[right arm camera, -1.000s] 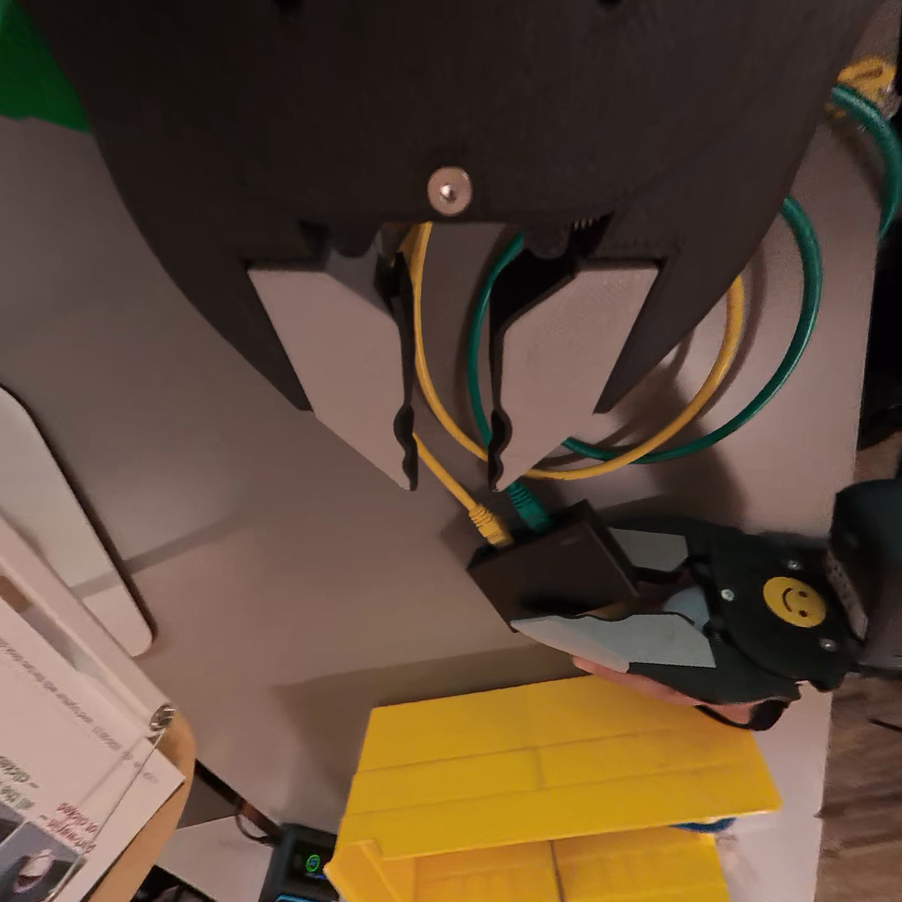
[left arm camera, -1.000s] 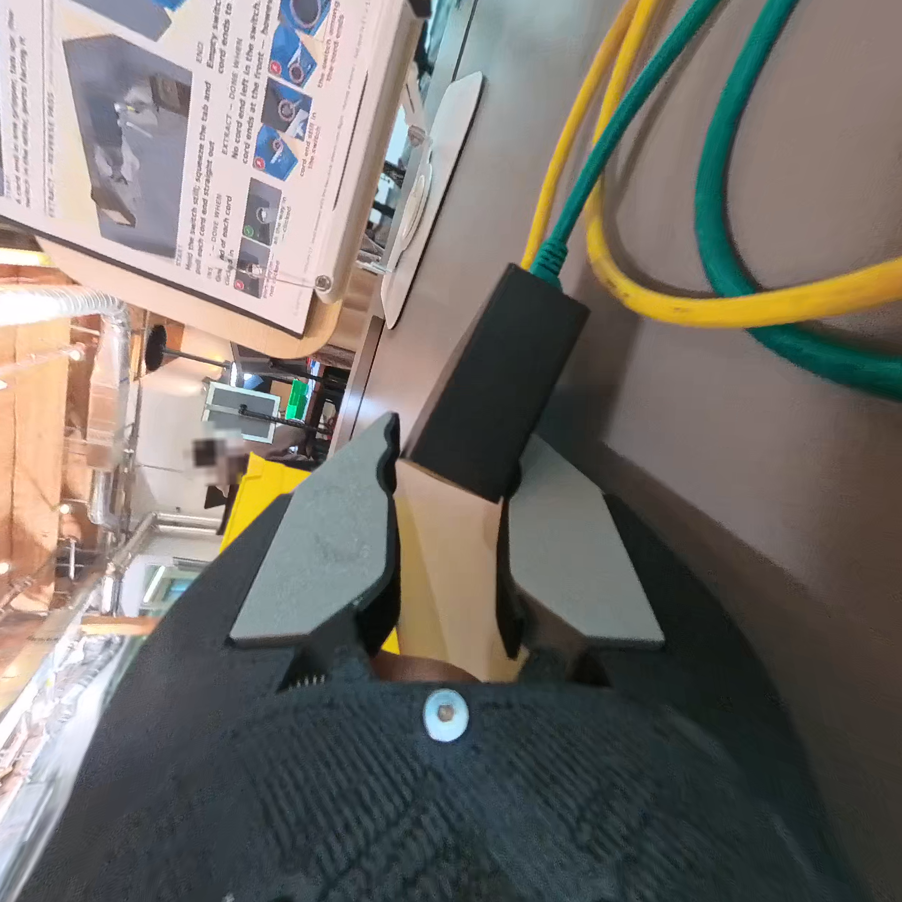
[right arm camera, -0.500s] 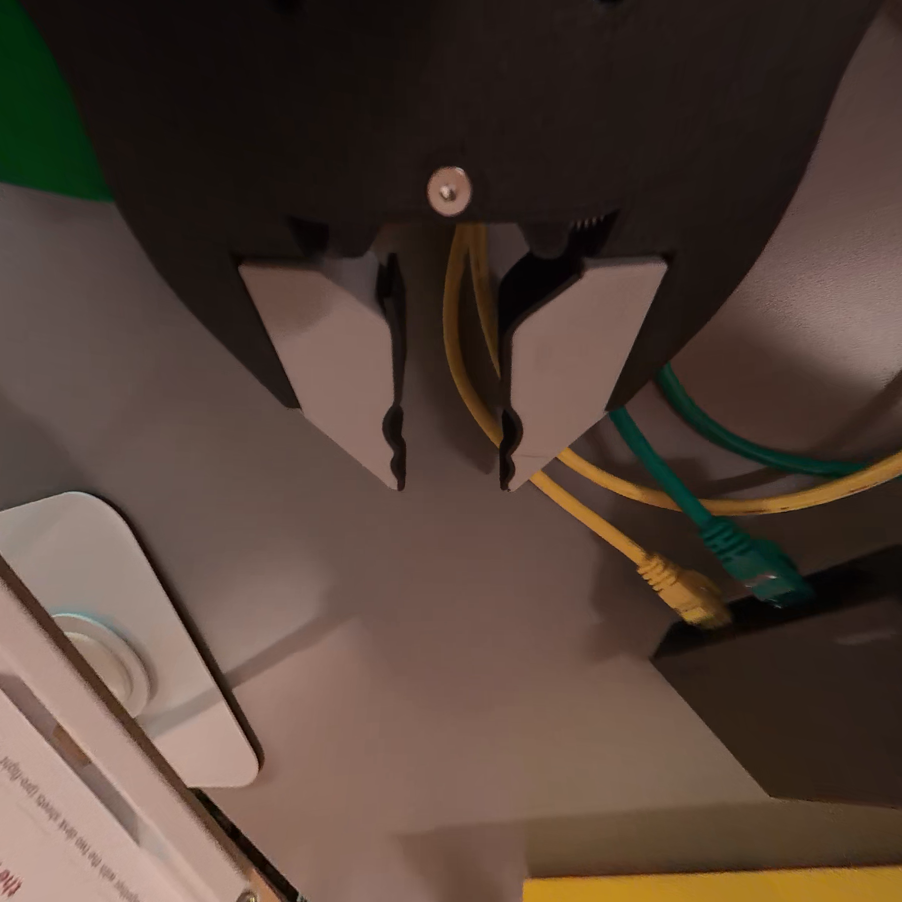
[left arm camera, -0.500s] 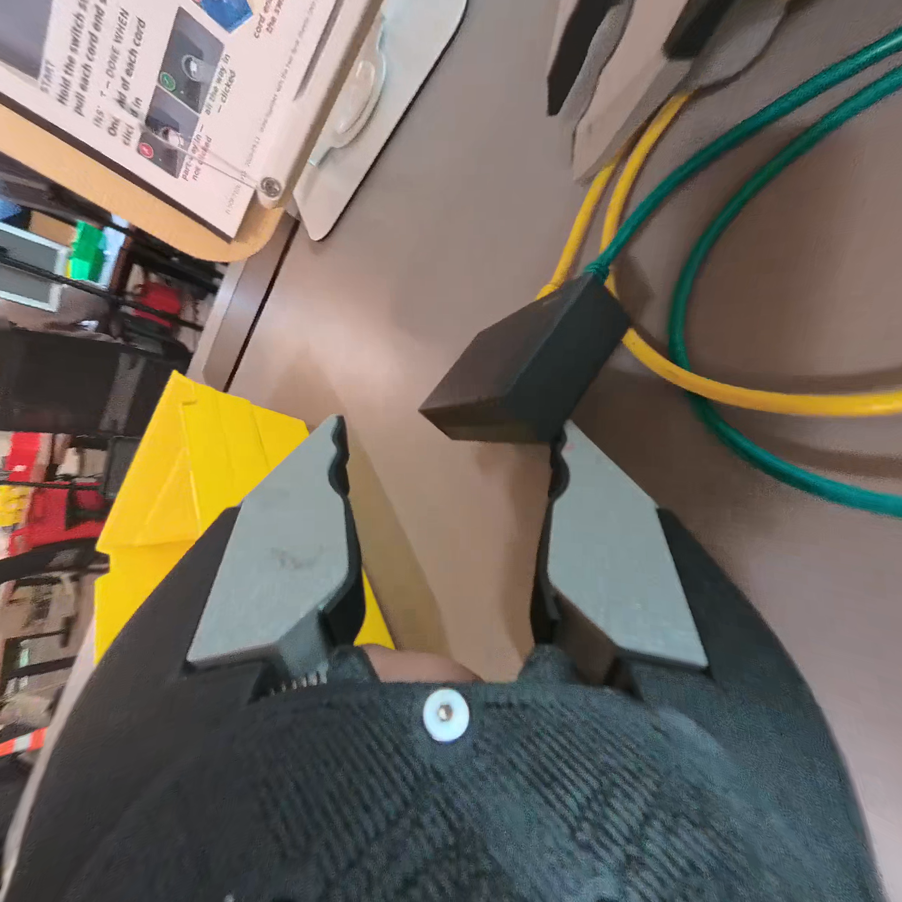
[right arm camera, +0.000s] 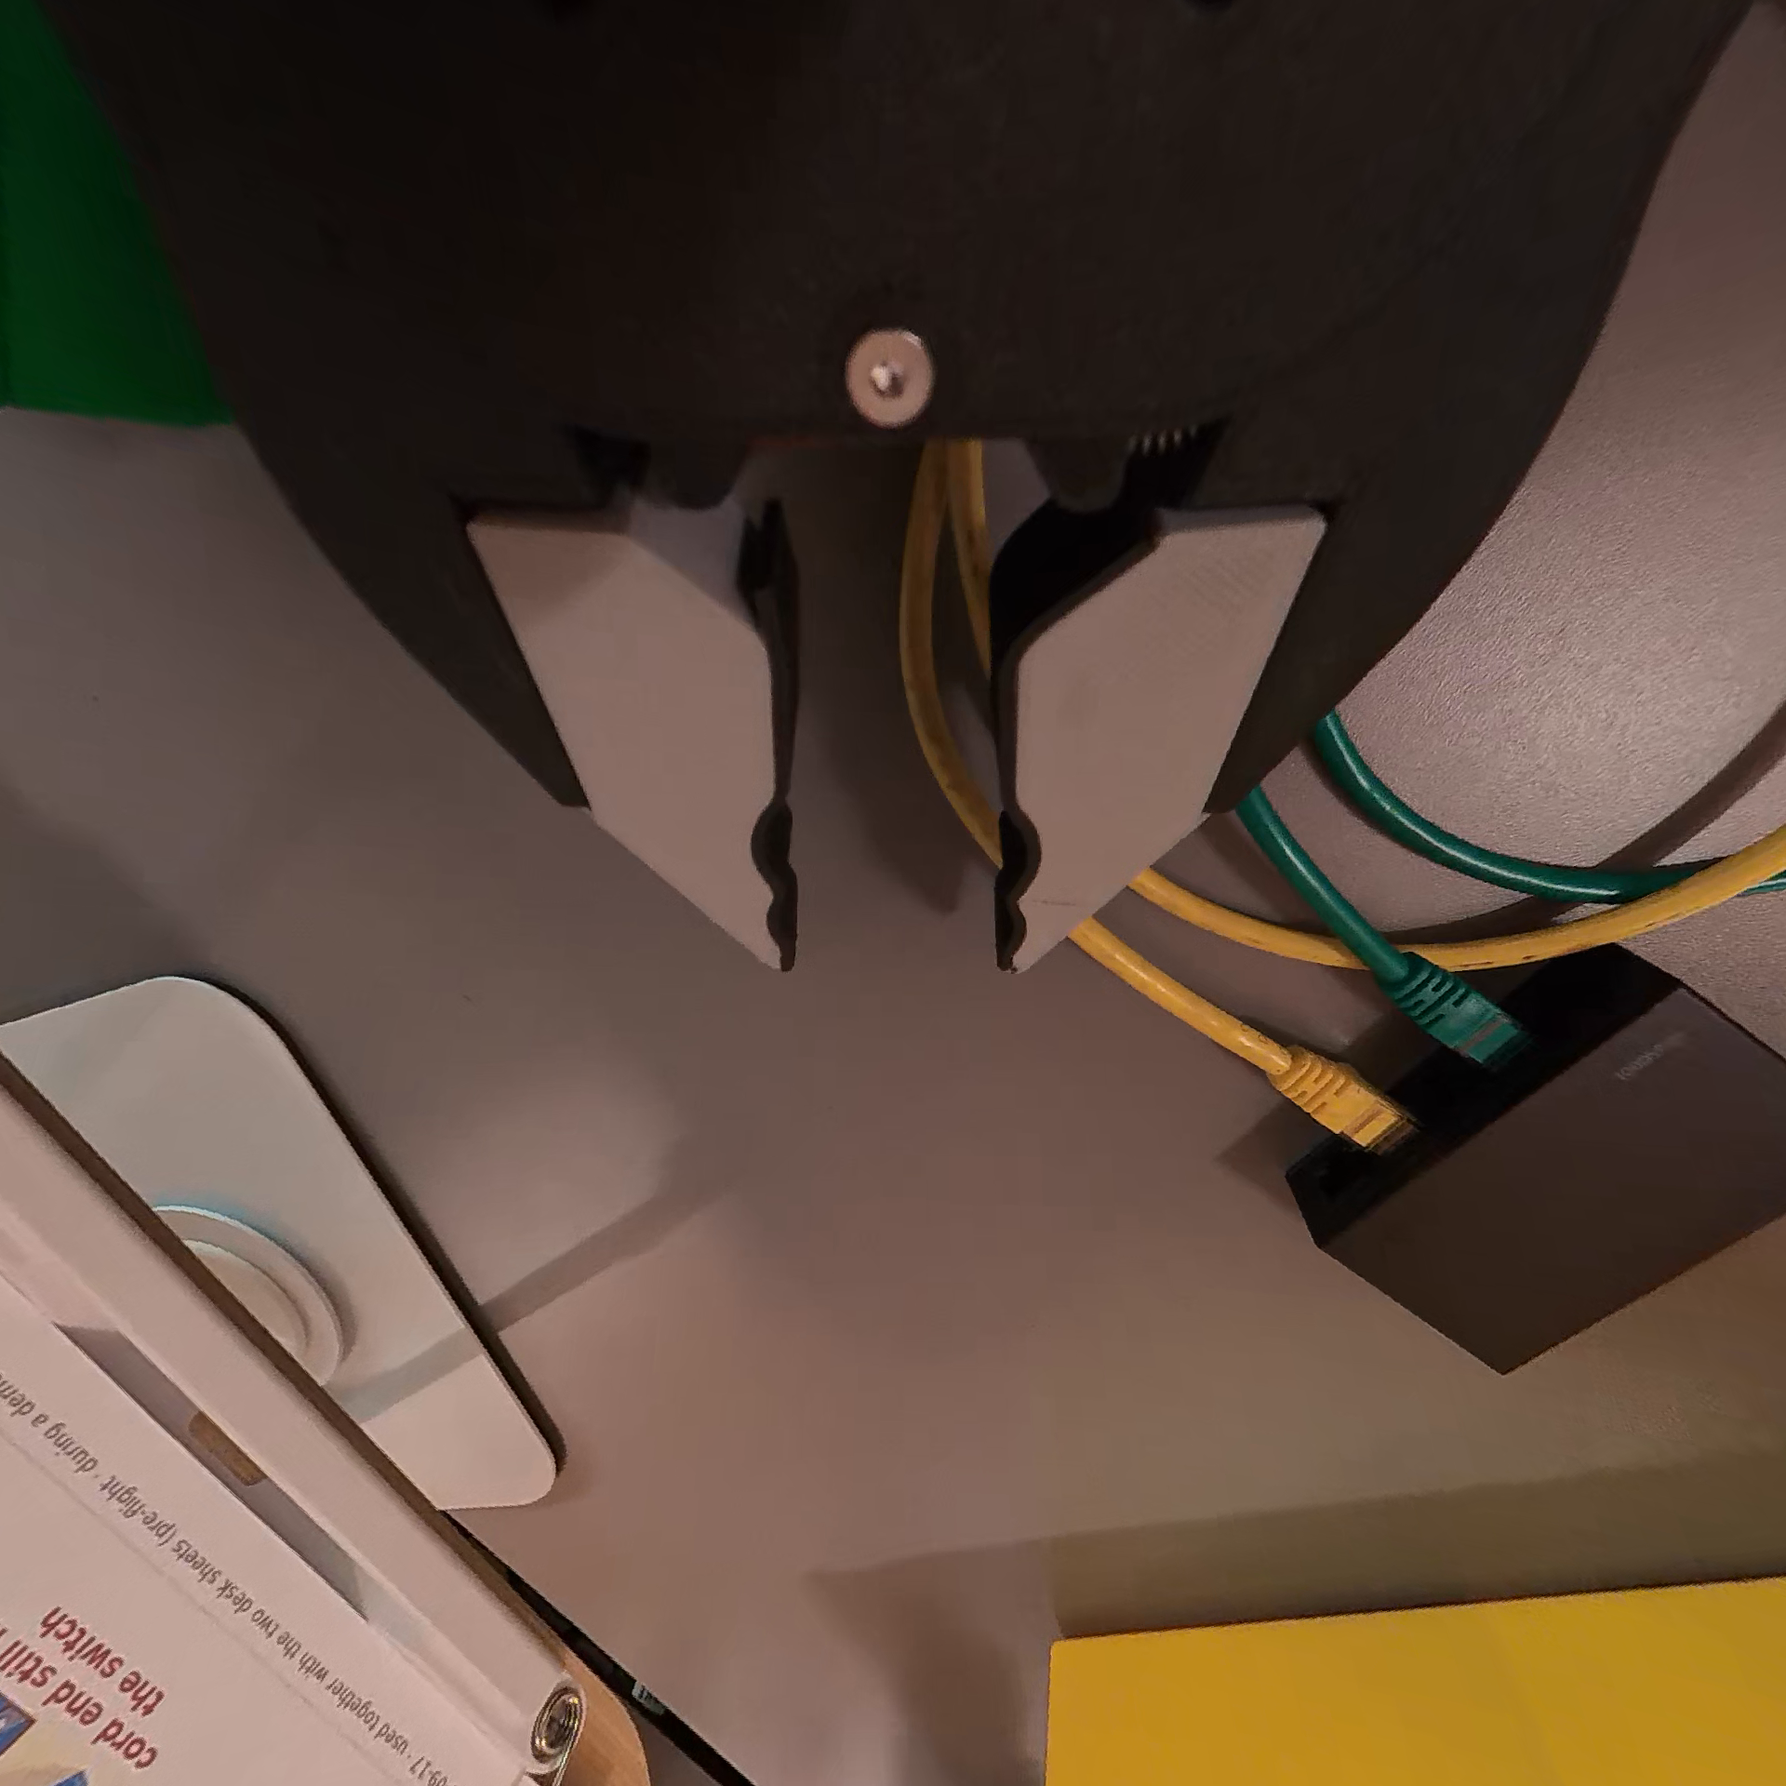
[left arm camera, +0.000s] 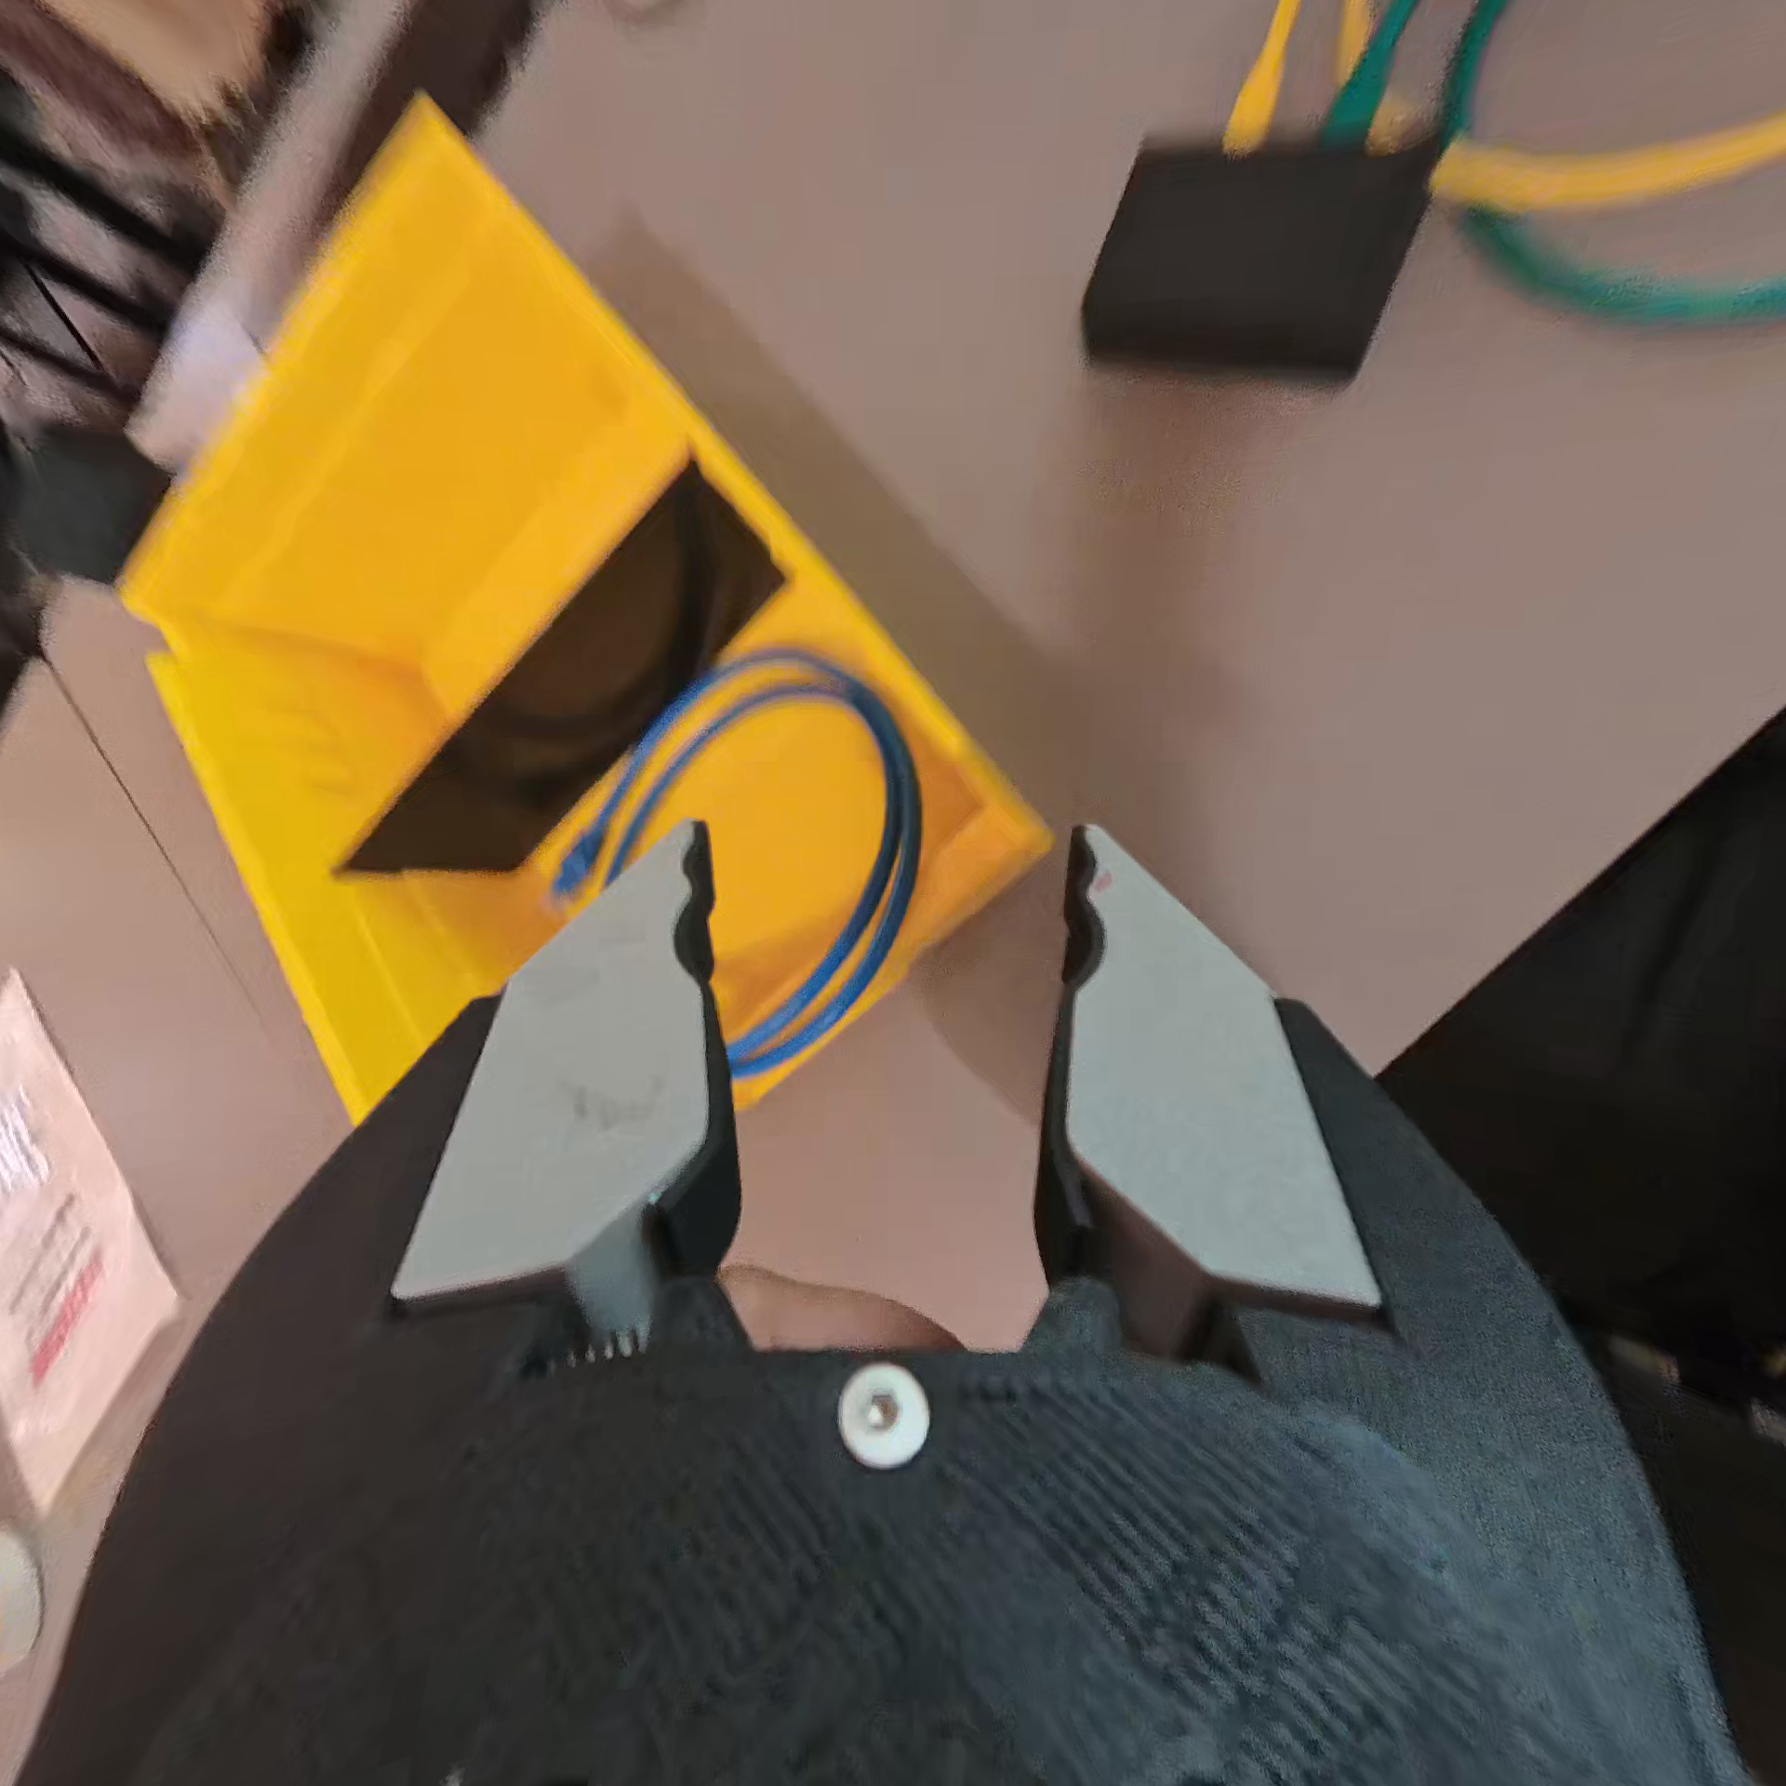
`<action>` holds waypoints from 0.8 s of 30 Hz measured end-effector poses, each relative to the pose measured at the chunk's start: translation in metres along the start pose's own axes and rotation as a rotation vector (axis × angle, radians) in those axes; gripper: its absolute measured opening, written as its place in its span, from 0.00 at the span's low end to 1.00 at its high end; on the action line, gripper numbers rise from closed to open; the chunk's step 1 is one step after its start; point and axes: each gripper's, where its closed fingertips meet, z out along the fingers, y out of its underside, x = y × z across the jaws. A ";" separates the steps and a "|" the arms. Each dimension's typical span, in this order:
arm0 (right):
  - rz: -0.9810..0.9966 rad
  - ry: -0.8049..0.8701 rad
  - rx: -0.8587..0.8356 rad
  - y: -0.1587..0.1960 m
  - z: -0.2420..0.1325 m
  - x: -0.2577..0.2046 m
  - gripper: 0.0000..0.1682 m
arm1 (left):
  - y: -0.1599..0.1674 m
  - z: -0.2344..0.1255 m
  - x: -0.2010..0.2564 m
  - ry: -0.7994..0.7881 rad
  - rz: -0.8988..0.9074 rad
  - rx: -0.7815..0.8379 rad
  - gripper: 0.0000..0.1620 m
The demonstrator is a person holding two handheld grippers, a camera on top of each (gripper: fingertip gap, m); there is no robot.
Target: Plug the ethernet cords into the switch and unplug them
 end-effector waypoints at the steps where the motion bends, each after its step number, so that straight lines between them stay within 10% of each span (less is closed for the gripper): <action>1: 0.001 -0.001 0.004 0.000 -0.001 0.000 0.23 | 0.020 0.010 -0.004 0.008 0.004 -0.074 0.40; 8: 0.009 -0.009 0.016 0.000 -0.005 0.000 0.22 | 0.070 0.035 -0.021 0.011 0.082 -0.312 0.10; 18: 0.048 0.000 0.063 -0.007 -0.014 0.009 0.22 | -0.077 -0.079 -0.128 -0.618 0.105 0.090 0.02; 24: 0.060 -0.041 0.150 -0.023 -0.028 0.006 0.24 | -0.171 -0.130 -0.093 -0.611 0.142 0.360 0.02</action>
